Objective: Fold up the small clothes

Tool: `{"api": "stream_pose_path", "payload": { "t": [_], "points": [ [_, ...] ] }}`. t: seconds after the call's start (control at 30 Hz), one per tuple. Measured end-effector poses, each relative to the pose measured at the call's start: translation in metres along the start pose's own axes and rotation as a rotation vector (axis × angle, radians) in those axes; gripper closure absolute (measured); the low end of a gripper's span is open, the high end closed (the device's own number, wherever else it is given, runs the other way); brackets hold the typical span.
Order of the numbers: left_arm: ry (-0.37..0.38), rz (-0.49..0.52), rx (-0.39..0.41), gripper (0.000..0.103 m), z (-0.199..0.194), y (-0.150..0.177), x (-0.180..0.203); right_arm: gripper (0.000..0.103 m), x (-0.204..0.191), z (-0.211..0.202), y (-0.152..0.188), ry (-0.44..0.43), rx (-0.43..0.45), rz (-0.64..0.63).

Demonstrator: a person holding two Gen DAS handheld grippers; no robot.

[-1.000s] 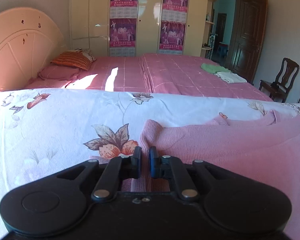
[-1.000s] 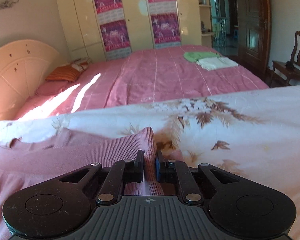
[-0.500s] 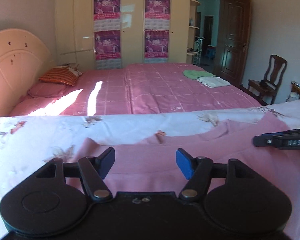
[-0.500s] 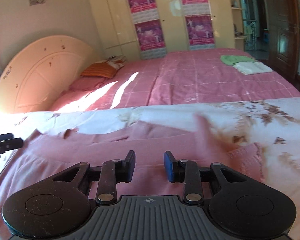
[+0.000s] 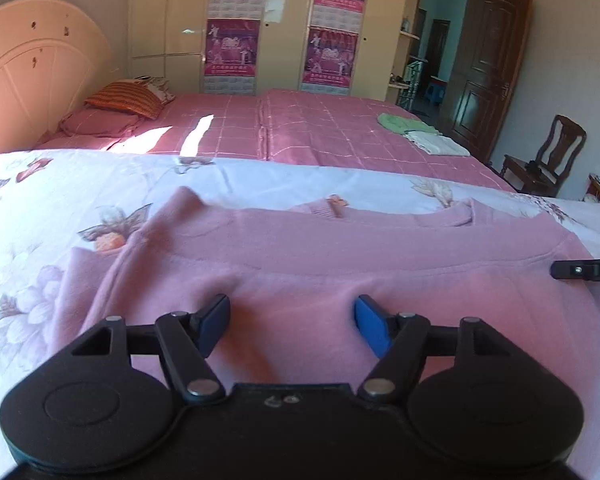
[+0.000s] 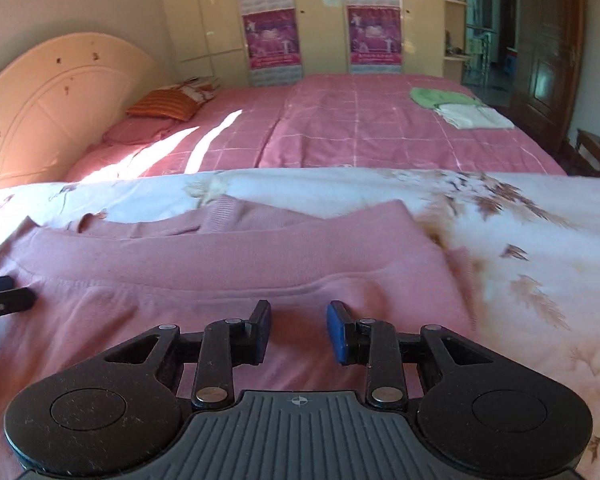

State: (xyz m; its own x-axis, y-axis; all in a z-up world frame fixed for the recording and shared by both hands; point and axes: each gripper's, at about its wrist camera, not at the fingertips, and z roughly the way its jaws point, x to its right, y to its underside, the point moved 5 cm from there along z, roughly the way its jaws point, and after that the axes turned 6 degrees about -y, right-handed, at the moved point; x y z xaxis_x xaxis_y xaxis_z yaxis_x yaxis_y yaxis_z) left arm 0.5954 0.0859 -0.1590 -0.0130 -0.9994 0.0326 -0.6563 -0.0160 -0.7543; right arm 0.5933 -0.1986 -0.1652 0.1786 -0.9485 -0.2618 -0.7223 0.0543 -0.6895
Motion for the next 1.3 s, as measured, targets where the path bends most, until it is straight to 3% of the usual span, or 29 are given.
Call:
{"api": "stream_pose_path", "payload": {
  "t": [0.13, 0.23, 0.33, 0.4, 0.47, 0.5, 0.6, 0.67, 0.7, 0.77, 0.87, 0.93, 1.07, 1.17, 1.3],
  "points": [
    [-0.011, -0.025, -0.004, 0.036, -0.025, 0.007, -0.002, 0.072, -0.014, -0.036, 0.004, -0.028, 0.055, -0.020],
    [0.068, -0.039, 0.044, 0.035, -0.056, 0.016, 0.020, 0.072, -0.052, -0.063, 0.028, -0.120, 0.088, -0.112],
    [0.109, 0.011, 0.074, 0.035, -0.075, 0.031, 0.057, 0.072, -0.095, -0.073, 0.063, -0.200, 0.083, -0.208],
    [0.115, 0.101, 0.067, 0.035, -0.075, 0.046, 0.087, 0.072, -0.113, -0.070, 0.083, -0.189, 0.069, -0.267],
    [0.063, 0.195, 0.040, 0.034, -0.063, 0.067, 0.102, 0.072, -0.118, -0.057, 0.097, -0.129, 0.045, -0.295],
    [0.040, 0.226, 0.079, 0.033, -0.063, 0.074, 0.105, 0.072, -0.119, -0.056, 0.098, -0.123, 0.056, -0.290],
    [0.029, 0.191, 0.052, 0.035, -0.073, 0.069, 0.100, 0.071, -0.120, -0.060, 0.091, -0.119, 0.051, -0.235],
    [0.061, 0.142, 0.085, 0.035, -0.087, 0.065, 0.097, 0.071, -0.126, -0.073, 0.088, -0.164, 0.075, -0.235],
    [0.062, 0.133, 0.093, 0.038, -0.090, 0.065, 0.098, 0.071, -0.132, -0.075, 0.090, -0.176, 0.070, -0.247],
    [0.031, 0.145, 0.069, 0.036, -0.088, 0.069, 0.099, 0.072, -0.139, -0.071, 0.100, -0.157, 0.027, -0.270],
    [0.024, 0.128, 0.009, 0.033, -0.082, 0.080, 0.086, 0.071, -0.129, -0.063, 0.115, -0.122, -0.045, -0.260],
    [0.001, 0.123, 0.022, 0.033, -0.091, 0.083, 0.072, 0.071, -0.112, -0.075, 0.117, -0.095, -0.030, -0.227],
    [-0.097, 0.082, 0.002, 0.033, -0.101, 0.093, 0.022, 0.072, -0.048, -0.101, 0.119, 0.048, -0.032, -0.121],
    [-0.120, 0.008, -0.025, 0.033, -0.103, 0.098, -0.009, 0.072, -0.012, -0.118, 0.119, 0.085, -0.036, -0.061],
    [-0.143, -0.002, -0.037, 0.033, -0.103, 0.094, -0.014, 0.072, -0.015, -0.120, 0.116, 0.102, -0.053, -0.098]
  ]
}}
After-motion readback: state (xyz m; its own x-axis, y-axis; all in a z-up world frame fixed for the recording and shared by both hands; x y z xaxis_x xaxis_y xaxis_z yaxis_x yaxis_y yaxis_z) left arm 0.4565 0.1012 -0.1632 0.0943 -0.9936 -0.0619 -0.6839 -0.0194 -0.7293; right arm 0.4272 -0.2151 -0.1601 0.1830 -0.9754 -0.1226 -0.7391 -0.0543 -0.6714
